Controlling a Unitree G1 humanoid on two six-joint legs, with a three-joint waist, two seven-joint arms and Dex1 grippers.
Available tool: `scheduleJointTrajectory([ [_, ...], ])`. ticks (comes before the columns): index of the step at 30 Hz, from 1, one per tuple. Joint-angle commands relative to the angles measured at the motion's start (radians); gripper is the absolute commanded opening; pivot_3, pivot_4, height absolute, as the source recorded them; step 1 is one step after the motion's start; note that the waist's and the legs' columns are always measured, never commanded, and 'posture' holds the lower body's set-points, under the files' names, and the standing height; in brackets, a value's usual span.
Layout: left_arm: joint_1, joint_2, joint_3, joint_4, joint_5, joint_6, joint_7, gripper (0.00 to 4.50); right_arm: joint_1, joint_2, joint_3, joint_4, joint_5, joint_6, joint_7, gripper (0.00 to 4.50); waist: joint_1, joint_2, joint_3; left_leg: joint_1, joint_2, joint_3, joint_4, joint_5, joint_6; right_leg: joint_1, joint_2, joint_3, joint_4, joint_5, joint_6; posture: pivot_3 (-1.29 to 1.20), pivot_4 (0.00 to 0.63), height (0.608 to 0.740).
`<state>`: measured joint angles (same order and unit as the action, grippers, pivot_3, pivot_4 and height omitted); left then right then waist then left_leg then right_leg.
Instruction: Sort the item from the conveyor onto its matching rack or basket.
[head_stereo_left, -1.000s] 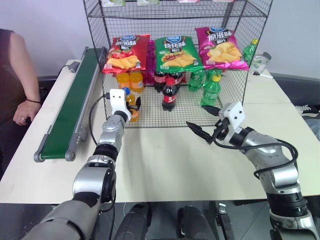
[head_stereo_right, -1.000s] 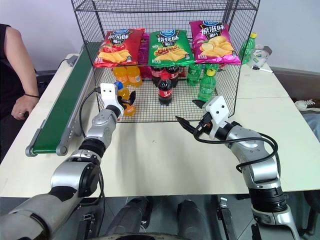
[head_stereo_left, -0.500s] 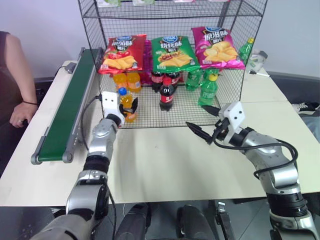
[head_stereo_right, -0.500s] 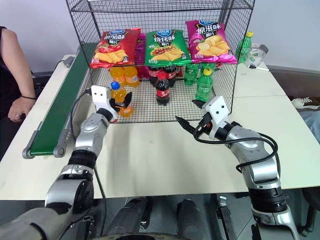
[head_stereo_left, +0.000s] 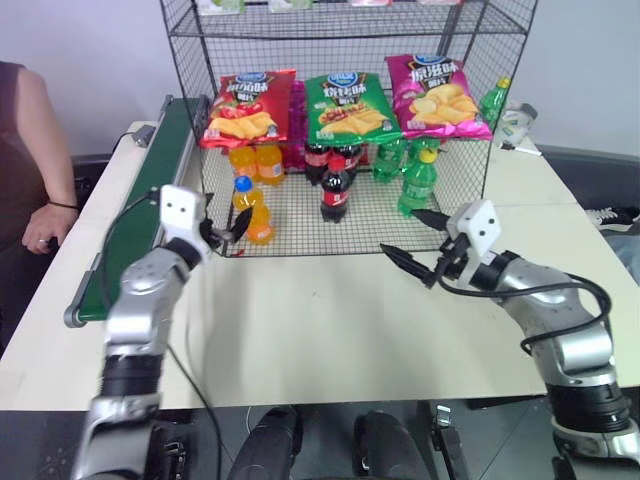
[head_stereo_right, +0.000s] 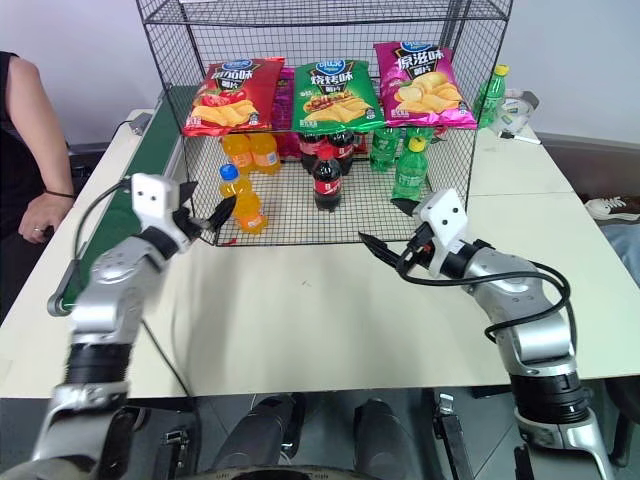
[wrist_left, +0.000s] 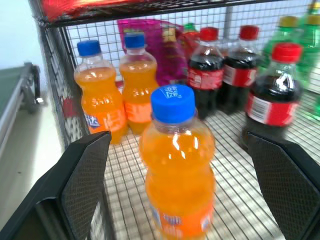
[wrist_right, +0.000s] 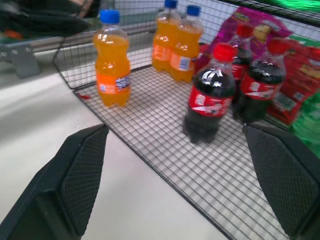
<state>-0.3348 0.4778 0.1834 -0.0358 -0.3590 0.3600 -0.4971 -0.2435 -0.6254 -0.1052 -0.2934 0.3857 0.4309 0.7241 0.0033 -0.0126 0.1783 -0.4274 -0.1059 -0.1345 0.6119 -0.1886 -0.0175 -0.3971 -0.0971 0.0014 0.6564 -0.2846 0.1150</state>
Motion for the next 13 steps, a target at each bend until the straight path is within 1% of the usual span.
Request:
scheduleJointTrajectory([
  [1,0.048,0.07,0.064,-0.114,-0.078,0.09,-0.06,4.48,0.015,-0.031,-0.067,-0.021,0.039,0.009,0.021,4.5,0.002,0.0,0.0,0.0,0.0,0.0,0.0,0.0,0.0,0.0,0.0,0.0,0.0,0.0,0.0,0.0,0.15,0.74],
  [4,0.142,0.15,0.13,-0.171,-0.129,0.153,-0.121,4.48,0.05,-0.084,-0.124,-0.001,0.059,0.033,0.058,4.5,0.007,0.0,0.0,0.001,0.0,0.0,0.0,0.0,0.0,0.001,0.0,0.001,0.0,0.0,0.0,0.0,0.15,0.74],
  [6,0.19,0.181,0.159,-0.196,-0.147,0.173,-0.136,4.48,0.068,-0.114,-0.15,0.019,0.058,0.031,0.077,4.5,0.008,0.0,0.0,0.0,0.0,0.0,0.0,-0.001,0.001,0.001,-0.001,0.001,-0.001,-0.001,-0.002,0.0,0.15,0.74],
  [9,0.219,0.192,0.166,-0.214,-0.147,0.179,-0.131,4.48,0.072,-0.127,-0.162,0.038,0.065,0.024,0.085,4.5,0.01,0.0,0.0,0.0,0.001,0.0,0.0,-0.001,0.001,0.001,-0.001,0.002,-0.003,-0.002,-0.003,0.0,0.15,0.74],
  [13,0.226,0.182,0.172,-0.233,-0.156,0.191,-0.12,4.48,0.072,-0.128,-0.163,0.039,0.06,0.025,0.087,4.5,0.01,0.0,0.0,0.0,0.001,0.0,0.0,-0.001,0.001,0.002,-0.001,0.001,-0.003,-0.002,-0.004,0.0,0.15,0.74],
])
